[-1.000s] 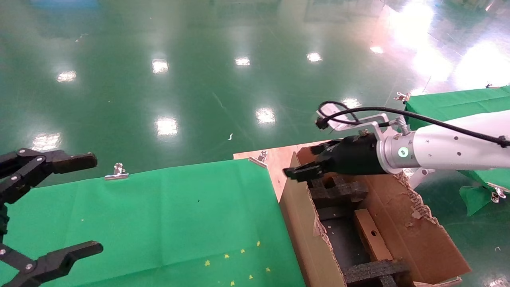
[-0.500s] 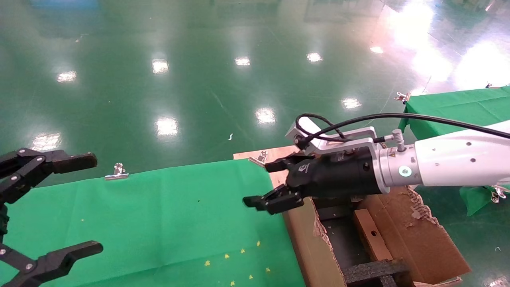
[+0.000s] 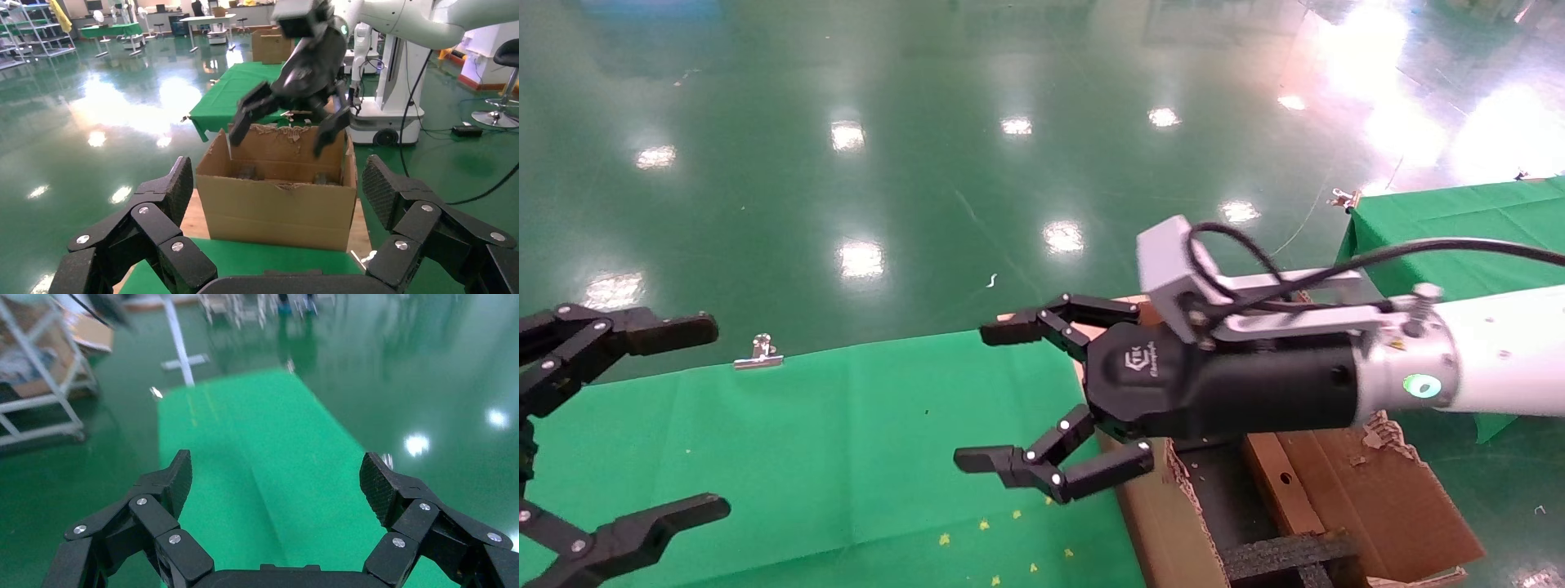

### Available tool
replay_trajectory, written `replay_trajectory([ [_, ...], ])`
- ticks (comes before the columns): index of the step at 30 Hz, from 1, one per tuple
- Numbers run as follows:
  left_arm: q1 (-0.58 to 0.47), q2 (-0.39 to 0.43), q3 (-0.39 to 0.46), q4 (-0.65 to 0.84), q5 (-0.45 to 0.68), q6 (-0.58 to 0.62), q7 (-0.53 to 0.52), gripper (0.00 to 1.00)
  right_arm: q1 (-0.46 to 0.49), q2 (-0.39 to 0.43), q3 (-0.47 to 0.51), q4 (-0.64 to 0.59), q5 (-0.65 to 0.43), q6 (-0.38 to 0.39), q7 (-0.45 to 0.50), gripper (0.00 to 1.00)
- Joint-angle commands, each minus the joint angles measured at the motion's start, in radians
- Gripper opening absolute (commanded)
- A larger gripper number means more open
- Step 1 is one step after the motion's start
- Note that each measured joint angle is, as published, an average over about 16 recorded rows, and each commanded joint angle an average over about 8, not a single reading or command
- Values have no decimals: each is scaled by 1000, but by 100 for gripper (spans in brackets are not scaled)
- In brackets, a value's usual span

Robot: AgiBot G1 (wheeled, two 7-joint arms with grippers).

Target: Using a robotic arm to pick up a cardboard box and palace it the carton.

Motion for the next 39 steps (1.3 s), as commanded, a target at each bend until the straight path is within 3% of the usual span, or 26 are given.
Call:
replay_trajectory([
  [1, 0, 0, 0, 0, 0, 0, 0, 100, -31, -5, 50, -3, 47, -33, -59, 100],
  [6, 0, 0, 0, 0, 0, 0, 0, 100, -86, -14, 140, -8, 132, -92, -162, 100],
  [11, 0, 0, 0, 0, -1, 0, 0, 100, -112, -19, 182, -11, 172, -119, -197, 100],
  [39, 0, 0, 0, 0, -1, 0, 0, 100, -87, -15, 140, -9, 132, -92, -164, 100],
])
